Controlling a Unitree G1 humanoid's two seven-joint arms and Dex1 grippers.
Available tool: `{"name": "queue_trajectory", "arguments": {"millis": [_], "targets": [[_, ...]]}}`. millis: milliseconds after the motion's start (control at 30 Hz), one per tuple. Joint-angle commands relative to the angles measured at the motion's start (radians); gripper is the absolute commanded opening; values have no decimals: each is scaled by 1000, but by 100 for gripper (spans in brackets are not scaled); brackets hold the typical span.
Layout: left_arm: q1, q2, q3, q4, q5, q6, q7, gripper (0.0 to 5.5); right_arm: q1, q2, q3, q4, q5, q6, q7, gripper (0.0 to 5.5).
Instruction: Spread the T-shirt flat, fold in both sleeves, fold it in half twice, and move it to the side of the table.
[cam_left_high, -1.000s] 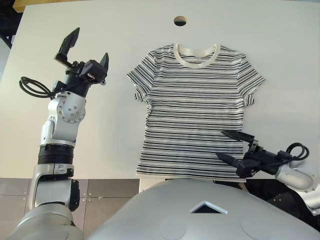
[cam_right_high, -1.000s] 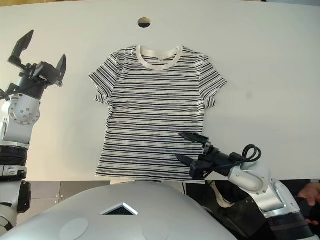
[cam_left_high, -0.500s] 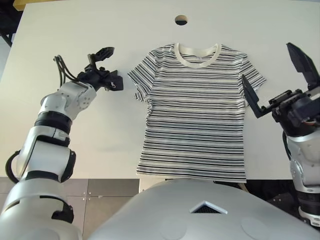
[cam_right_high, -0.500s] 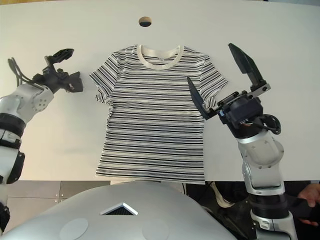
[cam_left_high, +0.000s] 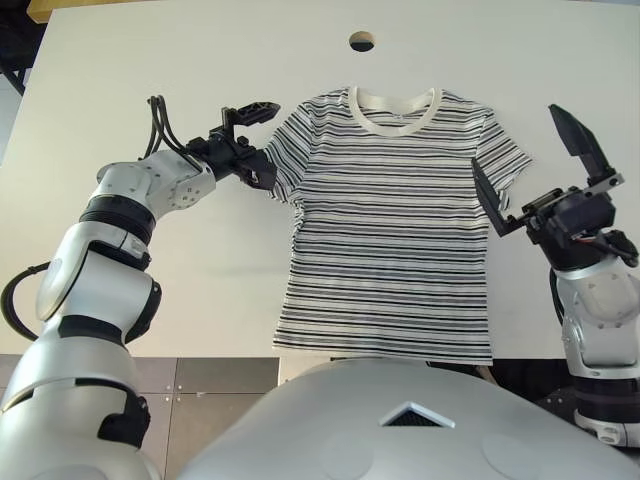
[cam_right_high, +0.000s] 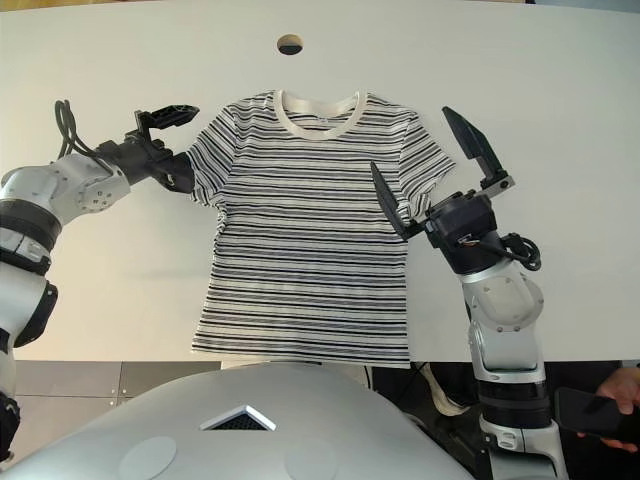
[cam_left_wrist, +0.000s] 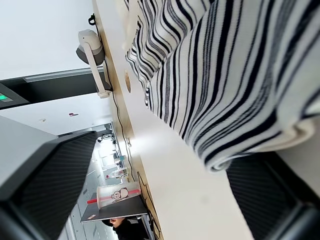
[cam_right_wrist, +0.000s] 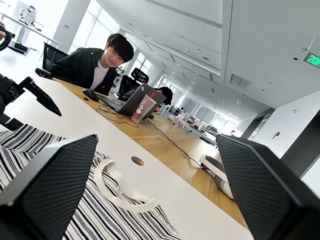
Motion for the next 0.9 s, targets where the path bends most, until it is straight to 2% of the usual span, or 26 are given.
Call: {"name": "queue_trajectory", "arguments": {"millis": [33,733,900], "targets": [[24,-15,-29,24,12,34,-42,363,-13,14,-5,14,-15,-2,13,438],[50,-29,-54,52,-31,65,-49,15,-11,38,-22,7,-3,3,33,438],[73,-33,11,38,-107,88,-2,12,-11,46,-30,10,1,4,32,438]]}}
